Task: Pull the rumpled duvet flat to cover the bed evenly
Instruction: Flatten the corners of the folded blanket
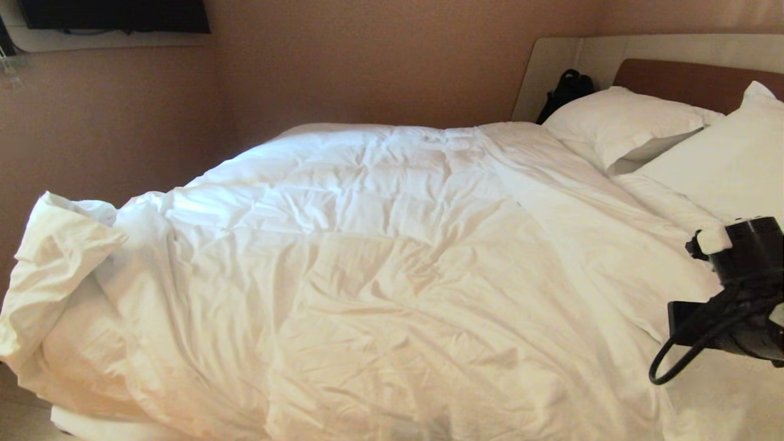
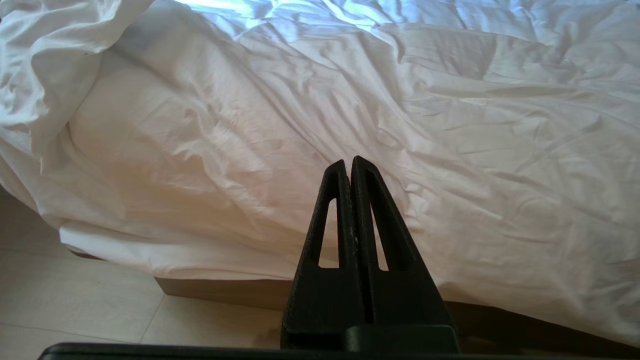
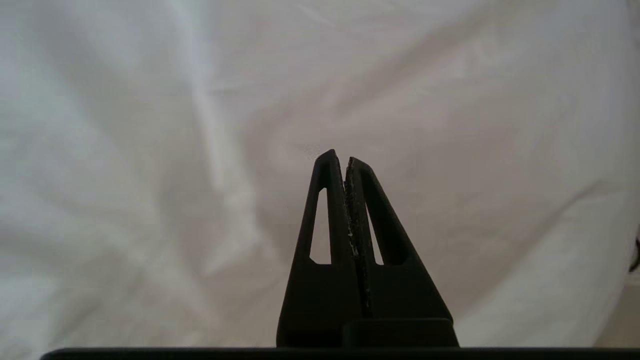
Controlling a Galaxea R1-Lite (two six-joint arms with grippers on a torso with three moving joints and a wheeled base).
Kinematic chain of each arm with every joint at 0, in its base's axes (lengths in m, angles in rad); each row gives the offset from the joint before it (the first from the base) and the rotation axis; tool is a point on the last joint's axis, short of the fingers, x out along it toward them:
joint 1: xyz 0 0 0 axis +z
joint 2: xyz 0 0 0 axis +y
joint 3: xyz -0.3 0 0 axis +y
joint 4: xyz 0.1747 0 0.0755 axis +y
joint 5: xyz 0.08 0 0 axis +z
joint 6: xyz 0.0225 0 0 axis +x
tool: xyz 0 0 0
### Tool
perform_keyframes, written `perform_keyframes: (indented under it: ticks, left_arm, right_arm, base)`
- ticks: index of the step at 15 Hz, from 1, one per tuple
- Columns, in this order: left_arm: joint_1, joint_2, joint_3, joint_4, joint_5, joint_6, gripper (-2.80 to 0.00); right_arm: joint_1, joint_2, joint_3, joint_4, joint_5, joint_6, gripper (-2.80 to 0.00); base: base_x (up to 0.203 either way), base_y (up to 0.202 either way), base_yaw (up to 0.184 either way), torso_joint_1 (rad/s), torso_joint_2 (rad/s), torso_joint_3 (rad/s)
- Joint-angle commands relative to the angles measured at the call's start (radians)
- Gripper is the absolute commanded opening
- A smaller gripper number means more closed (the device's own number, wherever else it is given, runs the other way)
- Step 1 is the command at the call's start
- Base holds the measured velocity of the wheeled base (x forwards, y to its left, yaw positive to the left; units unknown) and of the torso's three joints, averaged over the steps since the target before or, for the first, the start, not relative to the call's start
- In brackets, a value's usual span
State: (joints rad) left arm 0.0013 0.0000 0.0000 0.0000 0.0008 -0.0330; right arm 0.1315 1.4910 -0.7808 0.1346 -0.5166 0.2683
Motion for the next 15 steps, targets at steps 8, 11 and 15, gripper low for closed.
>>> perform_keyframes:
  ticks: [8, 11, 15]
  left_arm:
    - [0.0, 0.0, 0.0, 0.0, -0.001, -0.001, -2.8]
    - [0.0, 0.0, 0.0, -0.002, -0.001, -0.001, -2.8]
    - [0.0, 0.0, 0.0, 0.0, 0.001, -0.001, -2.8]
  right_arm:
    - [-0.093, 0.196, 0.04, -0.153, 0.007, 0.035, -2.8]
    - [-0.093, 0.235, 0.134, -0.162, 0.006, 0.059, -2.8]
    - [-0.089, 0.219, 0.229, -0.182, 0.007, 0.063, -2.8]
  base:
    - [0.0, 0.0, 0.0, 0.0, 0.0, 0.0]
    - [0.0, 0.0, 0.0, 0.0, 0.0, 0.0]
    - [0.0, 0.0, 0.0, 0.0, 0.0, 0.0]
